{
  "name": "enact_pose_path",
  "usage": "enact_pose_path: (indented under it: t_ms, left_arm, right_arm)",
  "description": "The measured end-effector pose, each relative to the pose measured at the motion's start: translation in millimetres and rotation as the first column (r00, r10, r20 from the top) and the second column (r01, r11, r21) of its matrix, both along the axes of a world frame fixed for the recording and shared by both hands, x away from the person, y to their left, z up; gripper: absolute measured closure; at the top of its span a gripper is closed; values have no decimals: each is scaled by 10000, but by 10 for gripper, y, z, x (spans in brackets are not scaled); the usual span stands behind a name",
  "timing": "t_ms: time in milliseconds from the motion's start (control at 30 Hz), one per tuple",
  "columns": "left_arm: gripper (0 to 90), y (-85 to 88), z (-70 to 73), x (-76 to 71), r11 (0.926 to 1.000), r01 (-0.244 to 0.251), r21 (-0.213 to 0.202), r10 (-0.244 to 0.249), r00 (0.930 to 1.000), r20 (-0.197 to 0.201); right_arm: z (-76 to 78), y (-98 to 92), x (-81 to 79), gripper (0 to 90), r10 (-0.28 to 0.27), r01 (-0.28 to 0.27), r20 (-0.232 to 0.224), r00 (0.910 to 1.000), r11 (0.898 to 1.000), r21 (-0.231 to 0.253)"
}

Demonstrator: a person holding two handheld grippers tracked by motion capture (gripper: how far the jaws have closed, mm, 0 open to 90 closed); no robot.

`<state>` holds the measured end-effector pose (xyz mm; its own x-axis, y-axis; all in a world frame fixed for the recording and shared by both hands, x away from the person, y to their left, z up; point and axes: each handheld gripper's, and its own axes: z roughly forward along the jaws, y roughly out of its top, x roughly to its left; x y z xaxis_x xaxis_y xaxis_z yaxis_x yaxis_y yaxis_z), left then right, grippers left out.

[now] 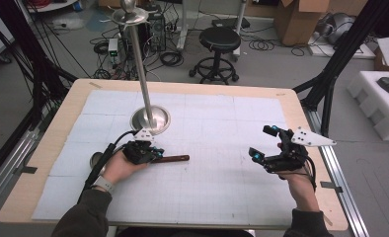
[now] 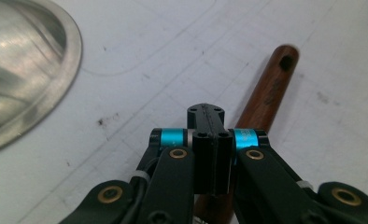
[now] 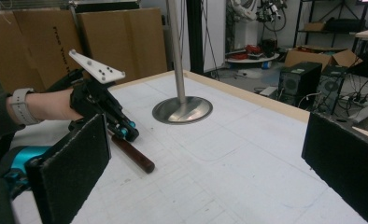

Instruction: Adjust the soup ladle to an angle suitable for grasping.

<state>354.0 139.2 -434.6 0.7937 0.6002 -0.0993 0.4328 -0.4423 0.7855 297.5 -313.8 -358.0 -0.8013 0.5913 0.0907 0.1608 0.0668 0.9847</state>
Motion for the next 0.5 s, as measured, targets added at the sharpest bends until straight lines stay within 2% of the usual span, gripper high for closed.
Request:
enact_pose_path:
  t_ms: [67, 100, 200, 267, 300, 367, 500]
  left_arm:
    - [896, 57, 90, -24, 9995, 80, -314, -75, 9999, 143]
    - [896, 91, 134, -37, 9981, 140, -597, -136, 9999, 83]
    - [893, 207, 262, -92, 9902, 381, -1346, -334, 9988, 368]
    - [834, 281, 332, -119, 9833, 446, -1765, -391, 9986, 350]
    - [803, 313, 362, -130, 9827, 491, -1785, -436, 9985, 344]
    - [698, 366, 400, -157, 9875, 622, -1448, -544, 9969, 570]
    - [554, 461, 441, -185, 9829, 997, -1550, -915, 9941, 591]
  right_arm:
    - [-1, -5, 1, 0, -5, 5, -22, 10000, 10000, -14]
    - [-2, -6, 0, 0, -19, 19, -40, 10000, 10000, -24]
    - [-1, -3, -1, 0, -5, 5, -18, 10000, 10000, -27]
    - [0, -1, -2, 0, 33, -33, 5, 10000, 10000, -11]
    - [0, -3, -3, 0, 19, -19, 3, 10000, 10000, -20]
    - [0, -4, -4, 0, -2, 2, -39, 10000, 10000, -1]
    - [-2, -7, 0, 0, -16, 16, -31, 10000, 10000, -43]
